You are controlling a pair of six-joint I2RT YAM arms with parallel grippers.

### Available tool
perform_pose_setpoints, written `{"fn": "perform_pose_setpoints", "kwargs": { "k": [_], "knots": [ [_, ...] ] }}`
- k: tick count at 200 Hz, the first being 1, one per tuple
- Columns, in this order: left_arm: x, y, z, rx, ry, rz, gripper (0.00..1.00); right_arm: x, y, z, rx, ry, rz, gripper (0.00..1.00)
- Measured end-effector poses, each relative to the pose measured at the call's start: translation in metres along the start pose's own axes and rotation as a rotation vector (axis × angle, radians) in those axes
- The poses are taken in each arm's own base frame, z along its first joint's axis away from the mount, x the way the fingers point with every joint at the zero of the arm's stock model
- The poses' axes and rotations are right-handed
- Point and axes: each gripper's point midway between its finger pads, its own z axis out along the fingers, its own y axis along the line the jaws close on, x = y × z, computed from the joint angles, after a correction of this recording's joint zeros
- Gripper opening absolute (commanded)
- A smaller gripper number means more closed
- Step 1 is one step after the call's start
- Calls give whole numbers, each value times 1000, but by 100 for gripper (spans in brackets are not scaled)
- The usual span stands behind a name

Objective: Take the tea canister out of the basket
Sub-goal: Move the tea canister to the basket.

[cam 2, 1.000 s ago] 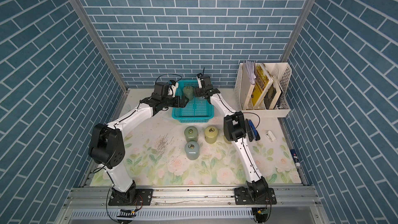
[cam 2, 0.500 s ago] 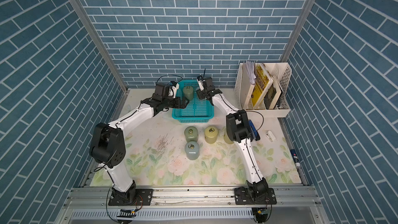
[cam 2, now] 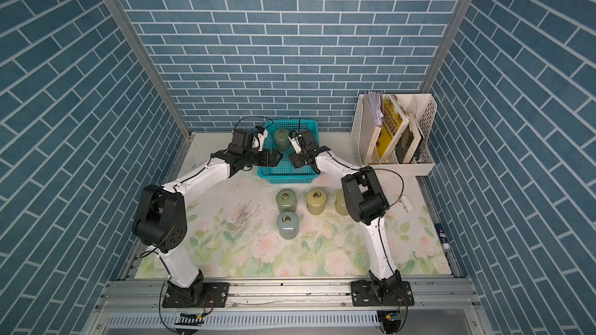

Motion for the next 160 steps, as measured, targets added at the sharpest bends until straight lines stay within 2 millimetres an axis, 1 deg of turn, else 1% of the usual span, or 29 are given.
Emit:
{"fn": "perform_pose_setpoints", "kwargs": {
  "k": [9, 23, 34, 39, 54, 69, 82, 94, 103, 106, 117, 142, 160],
  "knots": [
    [-3, -1, -2, 2, -9, 2, 100, -14, -9, -5, 24, -41, 26, 51],
    [-8, -3, -5, 7, -26, 6, 100, -37, -23, -10, 51, -100, 75, 31],
    [-11, -5, -7, 10, -38, 6, 100, -59, -35, -8, 70, -151, 105, 16],
    [-11, -5, -8, 12, -42, 7, 100, -69, -39, -6, 75, -177, 120, 12],
    [-9, -5, -12, 13, -49, 5, 100, -93, -50, 3, 91, -234, 161, 10],
    [-5, -5, -16, 12, -45, 1, 100, -104, -59, 18, 100, -264, 181, 10],
    [-1, -4, -17, 11, -41, -1, 100, -103, -61, 34, 101, -268, 191, 10],
    [2, -4, -18, 10, -36, -1, 100, -93, -62, 52, 99, -249, 195, 9],
    [5, -3, -18, 8, -30, -2, 100, -80, -64, 66, 99, -222, 205, 9],
    [6, -3, -18, 7, -28, -3, 100, -79, -66, 70, 102, -228, 207, 9],
    [9, -2, -18, 5, -21, -4, 100, -84, -67, 71, 92, -250, 216, 9],
    [14, 0, -17, 0, -11, -6, 100, -82, -67, 72, 72, -244, 226, 9],
    [14, 0, -17, 0, -13, -6, 100, -81, -67, 72, 63, -242, 225, 9]
  ]
}}
